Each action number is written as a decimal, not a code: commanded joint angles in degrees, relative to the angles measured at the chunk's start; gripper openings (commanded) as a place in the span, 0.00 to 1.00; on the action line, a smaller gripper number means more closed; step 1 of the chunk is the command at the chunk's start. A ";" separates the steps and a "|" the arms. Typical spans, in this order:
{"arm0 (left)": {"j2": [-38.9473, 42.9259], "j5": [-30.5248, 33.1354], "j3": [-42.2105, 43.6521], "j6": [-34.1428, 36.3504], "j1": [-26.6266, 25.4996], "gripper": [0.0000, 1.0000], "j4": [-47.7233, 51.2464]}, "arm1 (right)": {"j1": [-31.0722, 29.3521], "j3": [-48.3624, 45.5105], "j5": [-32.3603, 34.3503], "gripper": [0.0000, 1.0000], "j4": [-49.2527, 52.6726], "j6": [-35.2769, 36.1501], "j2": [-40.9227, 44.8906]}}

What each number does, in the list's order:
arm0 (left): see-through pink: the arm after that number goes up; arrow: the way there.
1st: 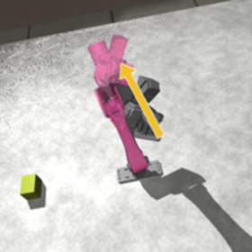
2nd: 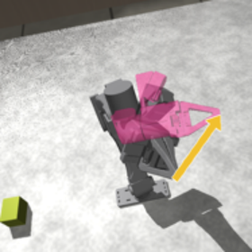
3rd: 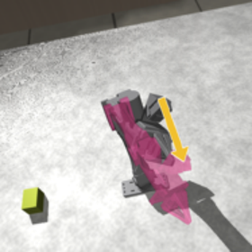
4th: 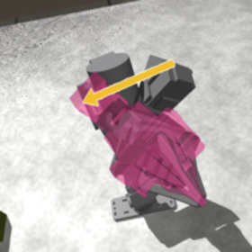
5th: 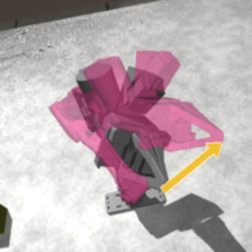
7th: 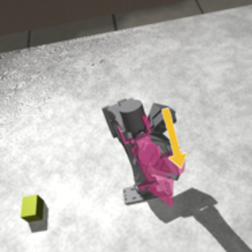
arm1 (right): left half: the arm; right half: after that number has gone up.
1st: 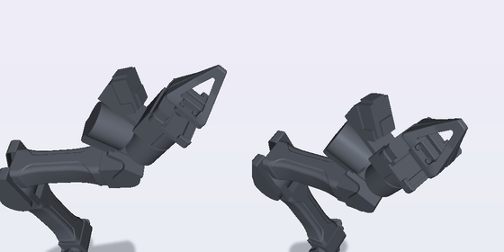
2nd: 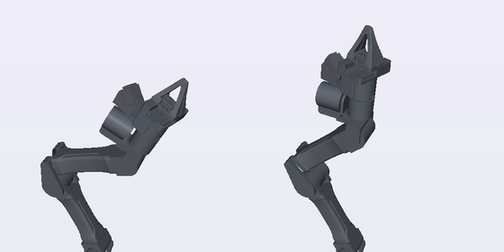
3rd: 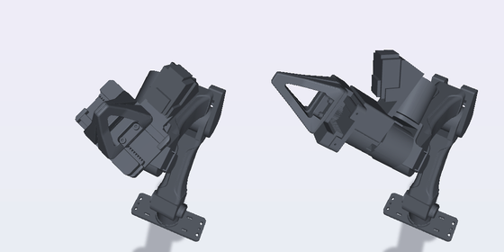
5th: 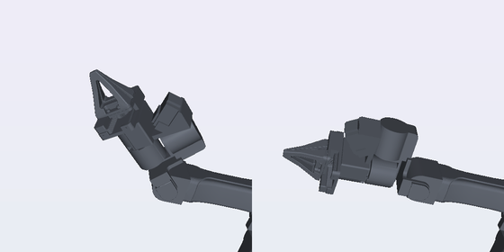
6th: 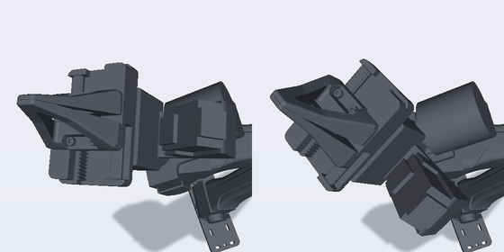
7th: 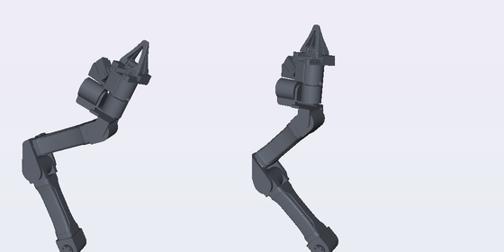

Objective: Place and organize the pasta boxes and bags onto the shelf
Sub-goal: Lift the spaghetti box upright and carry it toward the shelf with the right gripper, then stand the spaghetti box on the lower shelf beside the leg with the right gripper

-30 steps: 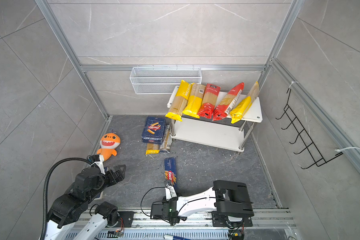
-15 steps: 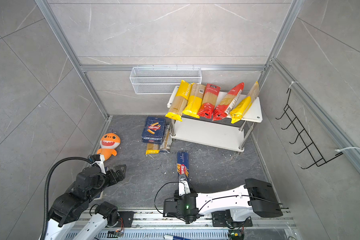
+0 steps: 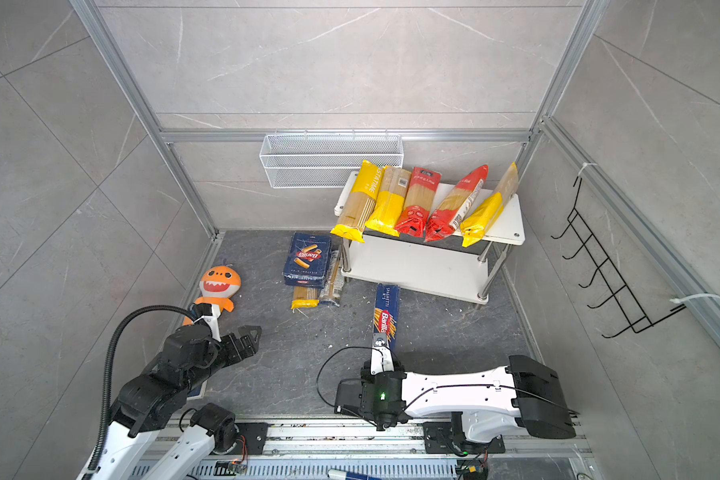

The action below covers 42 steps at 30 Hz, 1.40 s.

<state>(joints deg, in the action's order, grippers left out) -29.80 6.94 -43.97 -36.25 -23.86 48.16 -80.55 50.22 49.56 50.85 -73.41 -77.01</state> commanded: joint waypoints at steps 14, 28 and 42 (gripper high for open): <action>-7.84 -2.06 0.79 1.63 0.21 1.00 -10.52 | 24.21 5.19 -6.73 0.31 -34.36 38.58 -3.31; -11.35 -0.16 0.46 2.06 0.21 1.00 -14.65 | 34.64 11.65 -10.91 0.31 -50.78 45.64 -18.08; -12.68 0.73 0.11 3.38 0.30 1.00 -15.93 | 40.79 23.39 -13.45 0.32 -54.54 46.06 -30.97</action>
<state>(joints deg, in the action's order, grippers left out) -41.89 7.20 -43.13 -34.79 -23.86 35.09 -40.95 69.25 33.21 3.53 -28.03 -107.68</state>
